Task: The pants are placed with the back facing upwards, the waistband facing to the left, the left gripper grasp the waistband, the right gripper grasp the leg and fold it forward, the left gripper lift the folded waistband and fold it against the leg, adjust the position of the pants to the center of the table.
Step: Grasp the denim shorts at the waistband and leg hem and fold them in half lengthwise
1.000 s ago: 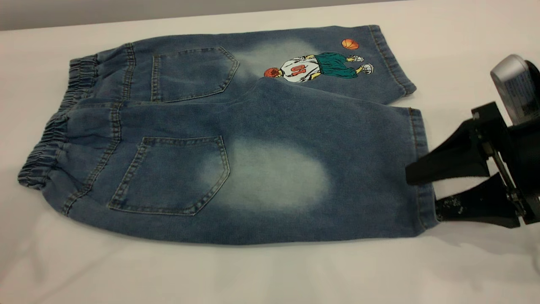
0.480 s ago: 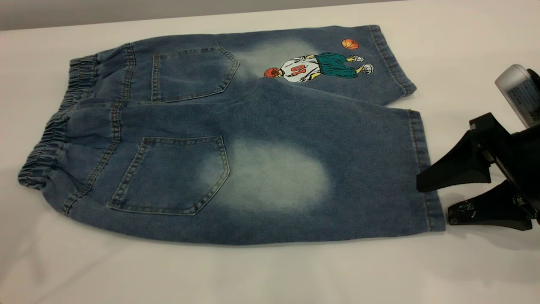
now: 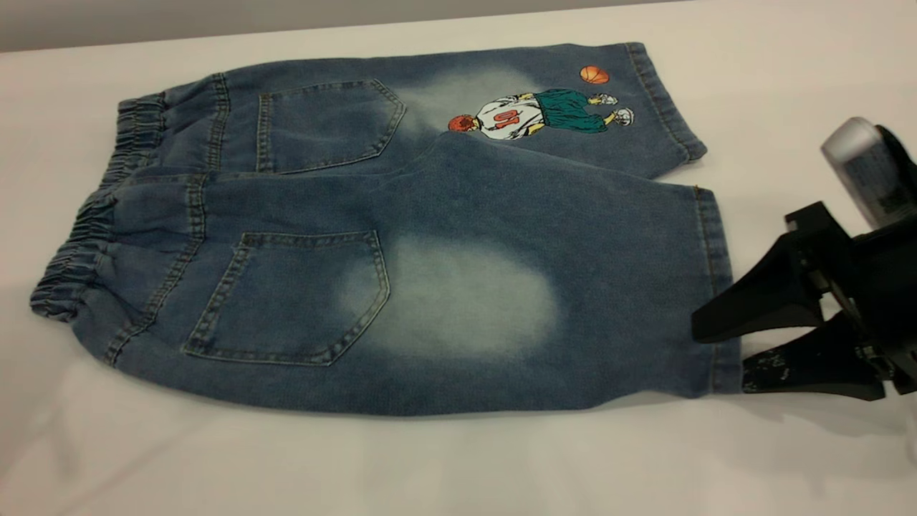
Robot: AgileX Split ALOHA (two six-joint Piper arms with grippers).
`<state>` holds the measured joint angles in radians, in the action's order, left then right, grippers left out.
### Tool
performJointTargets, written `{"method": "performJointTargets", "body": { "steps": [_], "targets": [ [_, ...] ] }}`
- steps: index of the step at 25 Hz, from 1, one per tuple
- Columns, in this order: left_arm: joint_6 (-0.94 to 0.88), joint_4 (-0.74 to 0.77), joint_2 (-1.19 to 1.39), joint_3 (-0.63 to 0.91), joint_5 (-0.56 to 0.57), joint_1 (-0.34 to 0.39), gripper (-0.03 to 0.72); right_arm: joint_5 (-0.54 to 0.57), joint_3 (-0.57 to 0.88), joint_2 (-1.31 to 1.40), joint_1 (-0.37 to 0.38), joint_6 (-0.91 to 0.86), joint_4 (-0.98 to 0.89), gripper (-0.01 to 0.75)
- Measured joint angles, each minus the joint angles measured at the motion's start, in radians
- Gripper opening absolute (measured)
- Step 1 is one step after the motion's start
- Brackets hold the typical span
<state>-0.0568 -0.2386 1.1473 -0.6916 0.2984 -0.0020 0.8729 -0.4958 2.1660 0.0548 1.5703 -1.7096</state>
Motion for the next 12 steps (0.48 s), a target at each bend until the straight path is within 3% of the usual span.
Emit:
{"method": "performJointTargets", "body": {
  "steps": [5, 12],
  "targets": [
    [0.0, 0.0, 0.0, 0.0, -0.001, -0.001, 0.454, -0.009, 0.0, 0.0, -0.016, 0.0, -0.024, 0.377],
    [0.0, -0.001, 0.0, 0.0, -0.003, -0.001, 0.454, -0.074, 0.0, 0.0, -0.016, -0.001, -0.022, 0.125]
  ]
}}
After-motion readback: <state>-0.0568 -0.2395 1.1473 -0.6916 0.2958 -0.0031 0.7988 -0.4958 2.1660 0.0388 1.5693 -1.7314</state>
